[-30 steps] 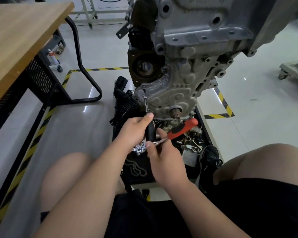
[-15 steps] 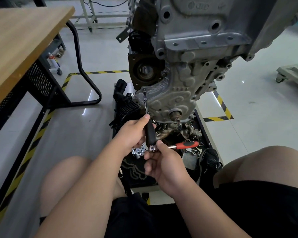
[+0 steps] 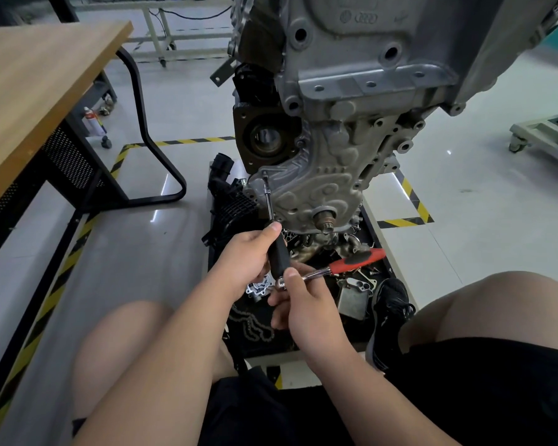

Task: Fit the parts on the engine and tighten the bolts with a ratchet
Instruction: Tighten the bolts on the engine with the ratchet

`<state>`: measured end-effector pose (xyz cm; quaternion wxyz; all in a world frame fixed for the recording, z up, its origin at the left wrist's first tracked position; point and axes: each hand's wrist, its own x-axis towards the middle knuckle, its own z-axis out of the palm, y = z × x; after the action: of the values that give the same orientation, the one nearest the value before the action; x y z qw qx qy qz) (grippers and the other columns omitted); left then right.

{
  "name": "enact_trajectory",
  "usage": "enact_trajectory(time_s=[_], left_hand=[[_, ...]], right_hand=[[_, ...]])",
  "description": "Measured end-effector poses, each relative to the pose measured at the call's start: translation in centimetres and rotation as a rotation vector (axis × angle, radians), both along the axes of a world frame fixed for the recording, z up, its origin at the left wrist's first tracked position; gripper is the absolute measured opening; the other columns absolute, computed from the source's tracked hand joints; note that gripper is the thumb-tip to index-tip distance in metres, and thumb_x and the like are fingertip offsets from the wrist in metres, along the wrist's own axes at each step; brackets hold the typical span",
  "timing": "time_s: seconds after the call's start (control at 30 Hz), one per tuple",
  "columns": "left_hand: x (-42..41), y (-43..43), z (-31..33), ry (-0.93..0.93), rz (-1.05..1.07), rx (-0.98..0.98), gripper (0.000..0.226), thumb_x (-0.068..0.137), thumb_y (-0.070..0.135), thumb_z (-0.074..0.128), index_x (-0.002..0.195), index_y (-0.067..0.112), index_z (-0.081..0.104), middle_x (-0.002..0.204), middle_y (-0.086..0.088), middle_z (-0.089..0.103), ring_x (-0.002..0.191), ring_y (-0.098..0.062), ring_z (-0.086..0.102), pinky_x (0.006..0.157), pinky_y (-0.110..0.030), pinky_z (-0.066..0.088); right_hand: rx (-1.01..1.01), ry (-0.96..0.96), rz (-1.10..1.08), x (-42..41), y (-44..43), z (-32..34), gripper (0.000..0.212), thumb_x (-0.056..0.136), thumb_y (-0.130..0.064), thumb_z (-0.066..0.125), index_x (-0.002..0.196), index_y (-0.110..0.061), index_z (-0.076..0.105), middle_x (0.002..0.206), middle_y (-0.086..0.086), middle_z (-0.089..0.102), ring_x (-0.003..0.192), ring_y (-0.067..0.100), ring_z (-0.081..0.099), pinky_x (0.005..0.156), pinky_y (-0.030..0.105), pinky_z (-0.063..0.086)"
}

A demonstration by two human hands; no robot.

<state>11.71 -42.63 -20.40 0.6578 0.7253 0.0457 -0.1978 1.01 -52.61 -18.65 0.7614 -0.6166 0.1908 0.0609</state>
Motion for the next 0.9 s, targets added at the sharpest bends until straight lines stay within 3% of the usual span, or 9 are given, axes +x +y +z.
enact_trajectory(time_s=[0.07, 0.13, 0.2, 0.27, 0.37, 0.53, 0.77, 0.9], left_hand=[[0.03, -0.08, 0.10, -0.006, 0.009, 0.024, 0.055, 0.066, 0.068, 0.059, 0.075, 0.014, 0.066, 0.058, -0.004, 0.050, 0.035, -0.008, 0.038, 0.035, -0.017, 0.029], [0.03, -0.07, 0.18, -0.011, 0.002, 0.042, 0.060, 0.061, 0.072, 0.058, 0.076, 0.015, 0.067, 0.059, -0.005, 0.053, 0.036, -0.009, 0.040, 0.035, -0.018, 0.031], [0.03, 0.01, 0.21, -0.014, -0.002, 0.045, 0.065, 0.059, 0.074, 0.057, 0.078, 0.013, 0.068, 0.060, -0.006, 0.052, 0.037, -0.010, 0.040, 0.036, -0.018, 0.031], [0.03, 0.06, 0.11, -0.015, -0.002, 0.038, 0.064, 0.059, 0.074, 0.058, 0.078, 0.013, 0.067, 0.061, -0.007, 0.053, 0.036, -0.010, 0.039, 0.037, -0.017, 0.031], [0.01, 0.09, -0.01, -0.026, 0.003, 0.034, 0.056, 0.059, 0.074, 0.059, 0.068, 0.020, 0.070, 0.061, -0.006, 0.056, 0.036, -0.009, 0.040, 0.036, -0.016, 0.030], [0.09, 0.22, 0.09, 0.005, -0.035, -0.016, 0.047, 0.070, 0.068, 0.056, 0.072, 0.026, 0.077, 0.043, 0.007, 0.045, 0.036, -0.008, 0.036, 0.034, -0.017, 0.028], [-0.15, 0.18, 0.15, 0.022, -0.090, -0.058, 0.044, 0.093, 0.054, 0.049, 0.077, 0.025, 0.078, 0.042, 0.008, 0.043, 0.035, -0.007, 0.033, 0.035, -0.015, 0.024], [-0.10, 0.15, 0.09, 0.012, -0.068, -0.046, 0.043, 0.094, 0.052, 0.051, 0.072, 0.024, 0.076, 0.046, 0.004, 0.046, 0.036, -0.008, 0.034, 0.035, -0.016, 0.025]], right_hand=[[-0.222, -0.070, 0.035, -0.09, -0.08, -0.04, 0.020, 0.100, -0.033, 0.045, 0.118, -0.024, 0.049, 0.066, -0.008, 0.065, 0.050, 0.007, 0.056, 0.051, 0.022, 0.046], [-0.398, -0.118, 0.058, -0.13, -0.17, -0.16, 0.024, 0.098, -0.038, 0.047, 0.120, -0.028, 0.046, 0.073, -0.008, 0.067, 0.059, 0.004, 0.059, 0.060, 0.027, 0.049], [-0.496, -0.144, 0.060, -0.09, -0.29, -0.32, 0.025, 0.097, -0.041, 0.047, 0.120, -0.032, 0.042, 0.078, -0.007, 0.067, 0.064, 0.004, 0.060, 0.064, 0.031, 0.049], [-0.492, -0.149, 0.067, -0.06, -0.28, -0.34, 0.020, 0.098, -0.040, 0.047, 0.116, -0.035, 0.040, 0.077, -0.007, 0.067, 0.060, 0.002, 0.060, 0.060, 0.026, 0.047], [-0.186, -0.063, 0.029, 0.01, -0.09, 0.08, 0.008, 0.101, -0.032, 0.044, 0.104, -0.029, 0.050, 0.066, -0.005, 0.064, 0.047, 0.008, 0.054, 0.047, 0.022, 0.044], [0.342, 0.134, 0.011, 0.38, -0.15, 0.26, 0.035, 0.105, -0.031, 0.037, 0.095, -0.009, 0.063, 0.063, 0.004, 0.060, 0.041, 0.016, 0.045, 0.045, 0.026, 0.040], [0.724, 0.192, 0.035, 0.43, -0.48, 0.05, 0.039, 0.103, -0.036, 0.034, 0.093, -0.010, 0.063, 0.065, 0.002, 0.053, 0.044, 0.012, 0.038, 0.048, 0.025, 0.037], [0.689, 0.164, 0.042, 0.33, -0.31, -0.05, 0.039, 0.104, -0.035, 0.034, 0.095, -0.011, 0.062, 0.064, 0.002, 0.053, 0.044, 0.013, 0.038, 0.047, 0.026, 0.038]])
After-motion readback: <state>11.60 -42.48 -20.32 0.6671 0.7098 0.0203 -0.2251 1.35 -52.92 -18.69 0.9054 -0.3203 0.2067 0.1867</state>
